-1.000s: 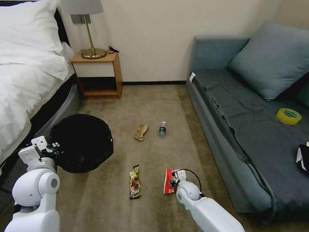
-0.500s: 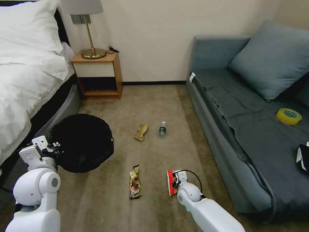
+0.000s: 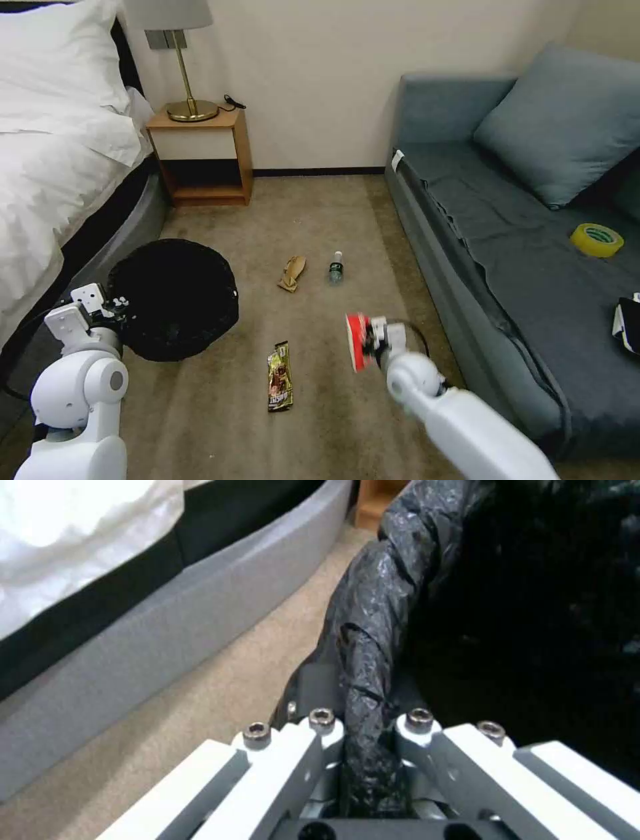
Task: Pick up the trash bin, then pick up the garbage on the floor and place it into the trash bin.
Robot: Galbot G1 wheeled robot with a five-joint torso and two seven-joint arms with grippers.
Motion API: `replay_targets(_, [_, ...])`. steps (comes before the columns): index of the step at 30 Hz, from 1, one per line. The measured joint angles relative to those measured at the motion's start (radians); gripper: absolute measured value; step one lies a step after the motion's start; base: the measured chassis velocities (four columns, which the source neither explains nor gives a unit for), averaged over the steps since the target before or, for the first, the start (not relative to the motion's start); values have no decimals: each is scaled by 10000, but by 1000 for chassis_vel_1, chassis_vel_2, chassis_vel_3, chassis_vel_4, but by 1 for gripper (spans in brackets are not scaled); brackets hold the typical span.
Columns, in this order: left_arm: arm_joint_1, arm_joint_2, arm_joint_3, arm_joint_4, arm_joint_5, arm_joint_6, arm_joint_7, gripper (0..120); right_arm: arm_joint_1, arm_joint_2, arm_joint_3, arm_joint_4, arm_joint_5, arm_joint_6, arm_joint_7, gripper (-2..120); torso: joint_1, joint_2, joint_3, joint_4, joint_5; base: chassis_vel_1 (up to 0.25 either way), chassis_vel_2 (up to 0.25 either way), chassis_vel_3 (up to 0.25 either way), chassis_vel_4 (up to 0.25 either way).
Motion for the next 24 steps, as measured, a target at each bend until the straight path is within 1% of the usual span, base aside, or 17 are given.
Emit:
replay_targets(1, [0,0,0,0,0,0,0,3,0,0,0,0,0,0,0,0,0,0,0,0,0,0,0,0,0])
replay_targets(2, [24,-30,48,-6,0,0,-7,3,595,174,-281,440,492,89,206,0,0,-1,0,-3,-2,0,0,0,0])
replay_targets(3, [31,-40,69,-11,0,0,-6,3,887,296,-432,584,684,144,302,0,0,0,0,-1,2,0,0,0,0])
replay_targets(4, [48,-68,114,-29,-1,0,-4,3,1521,604,-778,796,1057,350,504,0,0,0,0,0,1,0,0,0,0])
replay_targets(5, [48,-68,114,-29,-1,0,-4,3,1521,604,-778,796,1057,350,504,0,0,0,0,0,1,0,0,0,0])
replay_targets(6, [62,-97,159,-30,0,0,-9,3,2056,955,-1196,874,1338,575,692,0,0,0,0,2,-3,0,0,0,0])
replay_targets(8, [80,-147,231,-24,0,0,-19,3,2842,1588,-1929,834,1735,833,942,0,0,0,1,4,2,0,0,0,0])
replay_targets(9, [92,-179,263,-10,1,0,-20,3,3223,1931,-2269,749,1927,910,1053,0,0,0,-1,5,-3,0,0,0,0])
replay_targets(10, [92,-179,263,-10,1,0,-20,3,3223,1931,-2269,749,1927,910,1053,0,0,0,-1,5,-3,0,0,0,0])
replay_targets(13, [137,-245,328,28,9,0,-35,3,3929,2649,-3192,215,2227,1054,1271,0,0,-1,1,3,-1,0,0,0,0])
replay_targets(14, [137,-245,328,28,9,0,-35,3,3929,2649,-3192,215,2227,1054,1271,0,0,-1,1,3,-1,0,0,0,0])
replay_targets(17, [157,-316,350,68,29,0,-39,3,4268,3176,-4012,-302,2238,1146,1363,0,0,0,0,2,-1,0,0,0,0])
replay_targets(24, [149,-410,344,94,47,0,-42,3,4152,3499,-4757,-506,2133,1150,1504,0,0,0,0,1,0,0,0,0,0])
